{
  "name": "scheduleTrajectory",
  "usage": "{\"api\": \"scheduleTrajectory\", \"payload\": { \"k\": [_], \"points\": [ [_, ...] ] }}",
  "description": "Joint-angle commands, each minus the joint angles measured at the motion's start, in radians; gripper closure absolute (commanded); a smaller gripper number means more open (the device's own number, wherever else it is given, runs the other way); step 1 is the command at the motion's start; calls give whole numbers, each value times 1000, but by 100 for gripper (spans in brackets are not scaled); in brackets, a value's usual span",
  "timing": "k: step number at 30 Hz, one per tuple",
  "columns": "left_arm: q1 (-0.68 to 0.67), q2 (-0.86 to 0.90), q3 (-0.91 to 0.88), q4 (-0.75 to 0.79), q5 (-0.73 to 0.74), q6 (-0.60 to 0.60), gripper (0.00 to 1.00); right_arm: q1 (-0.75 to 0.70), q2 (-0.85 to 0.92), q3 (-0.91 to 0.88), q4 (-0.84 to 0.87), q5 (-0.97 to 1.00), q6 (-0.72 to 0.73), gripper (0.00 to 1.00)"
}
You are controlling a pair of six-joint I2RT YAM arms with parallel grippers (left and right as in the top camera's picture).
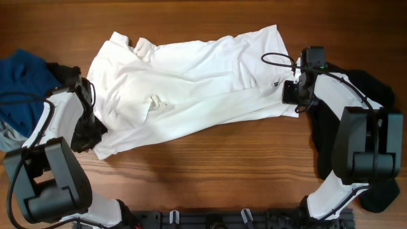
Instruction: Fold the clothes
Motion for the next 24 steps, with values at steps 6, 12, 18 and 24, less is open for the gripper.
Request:
{"api": "scheduleTrajectory", "payload": {
  "k": [6,12,18,24],
  "points": [
    [11,-11,22,62,-146,-33,87,-1,113,-41,-58,22,35,96],
    [19,-14,100,27,-90,-28,90,-3,113,-41,-215,97,231,96],
    [13,-54,198,4,99,55,85,-3,112,-41,-381,169,389,96],
    [9,-61,198,9,293,134,79,-2,63,-31,-415,193,450,87]
  ]
}}
